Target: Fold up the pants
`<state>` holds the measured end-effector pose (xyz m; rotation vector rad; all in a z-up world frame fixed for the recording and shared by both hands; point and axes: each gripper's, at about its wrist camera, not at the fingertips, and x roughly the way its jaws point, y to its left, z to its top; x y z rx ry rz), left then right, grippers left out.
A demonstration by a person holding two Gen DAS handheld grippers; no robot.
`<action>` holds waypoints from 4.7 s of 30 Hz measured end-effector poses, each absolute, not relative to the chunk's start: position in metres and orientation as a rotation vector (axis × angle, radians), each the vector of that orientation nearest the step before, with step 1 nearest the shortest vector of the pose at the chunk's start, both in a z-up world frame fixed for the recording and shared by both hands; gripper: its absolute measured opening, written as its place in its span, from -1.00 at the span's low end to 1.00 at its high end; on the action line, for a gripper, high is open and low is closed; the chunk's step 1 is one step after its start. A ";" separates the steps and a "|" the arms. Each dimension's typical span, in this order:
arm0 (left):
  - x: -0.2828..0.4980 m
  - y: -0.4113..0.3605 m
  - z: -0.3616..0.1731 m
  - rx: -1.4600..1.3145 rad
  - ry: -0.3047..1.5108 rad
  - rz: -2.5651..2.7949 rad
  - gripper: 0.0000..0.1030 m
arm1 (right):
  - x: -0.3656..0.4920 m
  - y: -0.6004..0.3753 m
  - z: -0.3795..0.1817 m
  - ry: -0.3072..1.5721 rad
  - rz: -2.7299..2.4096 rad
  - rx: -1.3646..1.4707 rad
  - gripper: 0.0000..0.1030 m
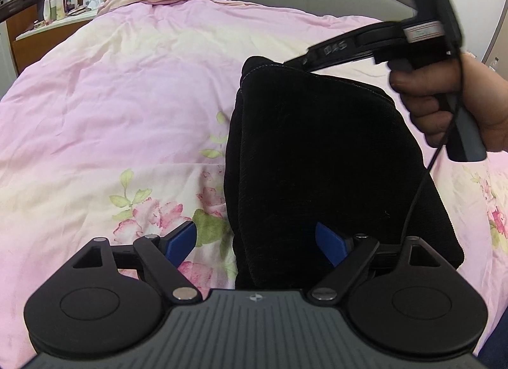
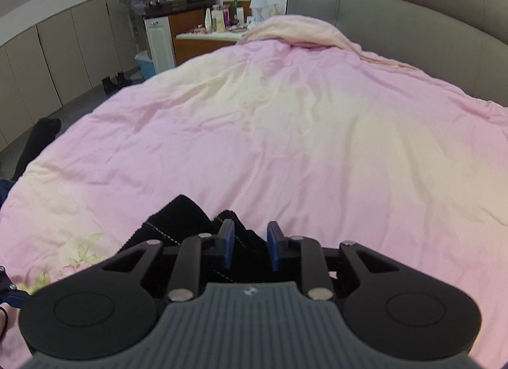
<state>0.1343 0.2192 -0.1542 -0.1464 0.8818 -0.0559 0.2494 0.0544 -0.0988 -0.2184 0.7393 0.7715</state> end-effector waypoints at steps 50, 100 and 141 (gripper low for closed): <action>0.120 0.262 -0.171 -0.634 0.914 -0.159 0.27 | 0.237 0.113 -0.096 0.872 1.166 -0.420 0.14; 0.203 0.276 -0.191 -0.637 1.108 -0.186 1.00 | 0.201 -0.157 -0.192 1.145 0.690 0.678 0.65; 0.207 0.256 -0.205 -0.740 1.101 -0.292 1.00 | 0.242 -0.122 -0.233 1.152 0.849 0.828 0.38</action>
